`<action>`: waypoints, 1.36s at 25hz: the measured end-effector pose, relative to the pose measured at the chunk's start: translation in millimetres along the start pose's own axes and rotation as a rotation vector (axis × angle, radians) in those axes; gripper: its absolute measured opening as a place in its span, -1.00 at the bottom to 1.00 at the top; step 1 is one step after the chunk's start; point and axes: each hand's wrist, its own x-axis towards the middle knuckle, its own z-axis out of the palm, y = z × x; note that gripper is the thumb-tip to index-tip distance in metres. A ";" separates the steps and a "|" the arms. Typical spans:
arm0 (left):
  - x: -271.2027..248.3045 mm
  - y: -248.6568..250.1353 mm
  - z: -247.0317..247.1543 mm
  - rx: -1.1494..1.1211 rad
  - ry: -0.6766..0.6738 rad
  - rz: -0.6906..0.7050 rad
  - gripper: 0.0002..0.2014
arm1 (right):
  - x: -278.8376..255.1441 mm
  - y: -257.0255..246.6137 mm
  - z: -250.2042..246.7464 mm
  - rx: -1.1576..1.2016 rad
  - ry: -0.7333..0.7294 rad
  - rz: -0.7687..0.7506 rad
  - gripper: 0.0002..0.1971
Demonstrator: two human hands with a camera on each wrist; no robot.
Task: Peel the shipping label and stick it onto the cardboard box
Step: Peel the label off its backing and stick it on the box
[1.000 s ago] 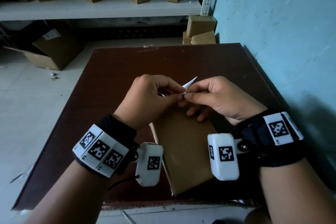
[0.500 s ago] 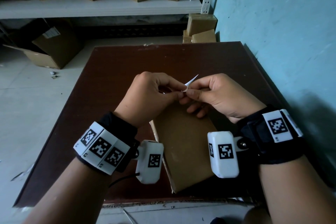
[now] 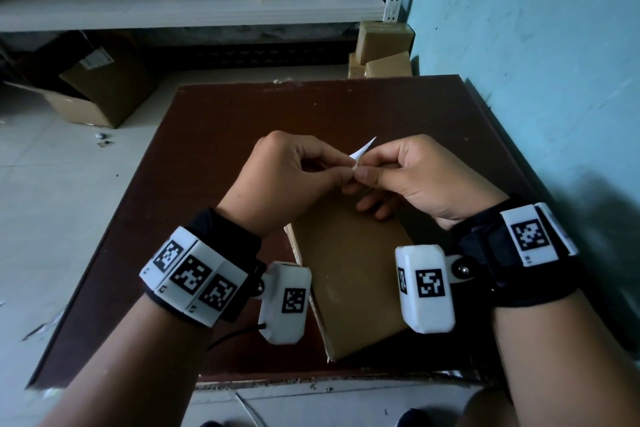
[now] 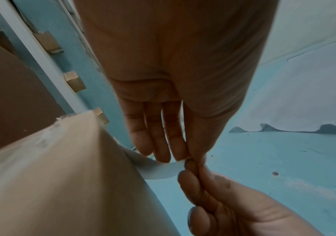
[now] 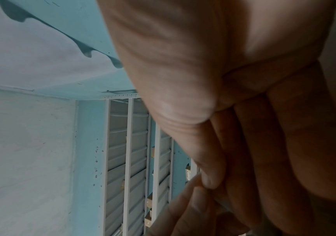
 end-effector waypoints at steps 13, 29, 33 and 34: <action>-1.3 7.2 -0.8 -0.036 0.043 -0.056 -0.96 | -2.0 -4.3 1.4 -0.171 0.023 -0.103 -0.89; -1.1 7.9 -3.9 -0.137 -0.001 -0.105 -0.90 | -0.8 -2.7 1.7 -0.123 0.035 -0.102 -0.88; -1.7 10.0 -3.6 -0.157 -0.004 -0.118 -0.91 | -0.7 -2.9 1.7 -0.131 0.040 -0.105 -0.88; -2.1 11.0 -3.5 -0.153 -0.007 -0.114 -0.91 | -0.9 -2.9 1.8 -0.134 0.042 -0.104 -0.89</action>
